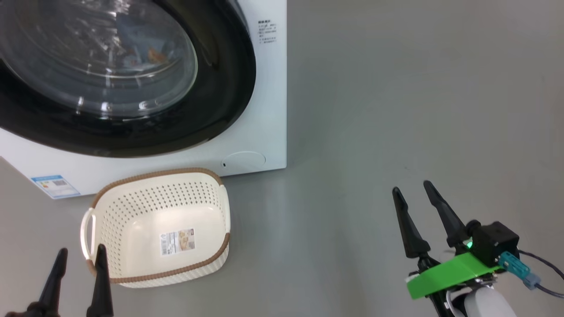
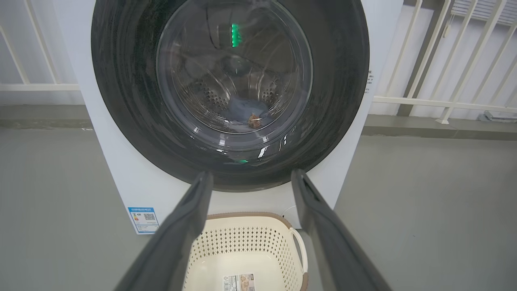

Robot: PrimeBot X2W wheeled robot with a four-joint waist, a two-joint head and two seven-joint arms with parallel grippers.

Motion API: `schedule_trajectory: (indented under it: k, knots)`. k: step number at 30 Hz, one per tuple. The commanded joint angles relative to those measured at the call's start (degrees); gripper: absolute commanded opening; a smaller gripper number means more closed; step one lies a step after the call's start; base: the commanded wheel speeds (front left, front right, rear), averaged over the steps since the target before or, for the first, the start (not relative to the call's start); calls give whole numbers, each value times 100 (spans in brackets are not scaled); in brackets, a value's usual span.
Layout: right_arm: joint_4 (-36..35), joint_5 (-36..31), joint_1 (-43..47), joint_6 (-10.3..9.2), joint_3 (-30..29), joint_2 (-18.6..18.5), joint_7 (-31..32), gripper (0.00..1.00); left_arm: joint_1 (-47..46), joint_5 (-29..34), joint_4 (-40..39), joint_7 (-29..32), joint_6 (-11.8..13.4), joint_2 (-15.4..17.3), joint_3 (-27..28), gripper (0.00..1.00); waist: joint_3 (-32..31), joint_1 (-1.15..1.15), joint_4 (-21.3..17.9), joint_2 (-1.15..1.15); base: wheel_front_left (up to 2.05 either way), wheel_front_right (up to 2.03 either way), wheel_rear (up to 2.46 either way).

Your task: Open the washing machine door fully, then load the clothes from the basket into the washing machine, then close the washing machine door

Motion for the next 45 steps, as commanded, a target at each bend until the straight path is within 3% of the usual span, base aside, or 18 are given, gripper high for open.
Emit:
schedule_trajectory:
  k: [1, 22, 45]
  knots:
    - [-137, -24, 37, -14, 76, 28, 16, 100, -32, 63, -174, -47, -17, 63, 242, 100, -79, 0, -19, 0, 0, 0, 0]
    - [9, -274, 474, -14, -309, 28, 16, 100, 401, 508, -245, -47, -17, -254, 492, 100, -445, 0, 26, 0, 0, 0, 0]
    - [5, -273, 465, -14, -377, 28, 16, 100, 410, 584, -244, -47, -17, -336, 506, 100, -489, 0, 152, 0, 0, 0, 0]
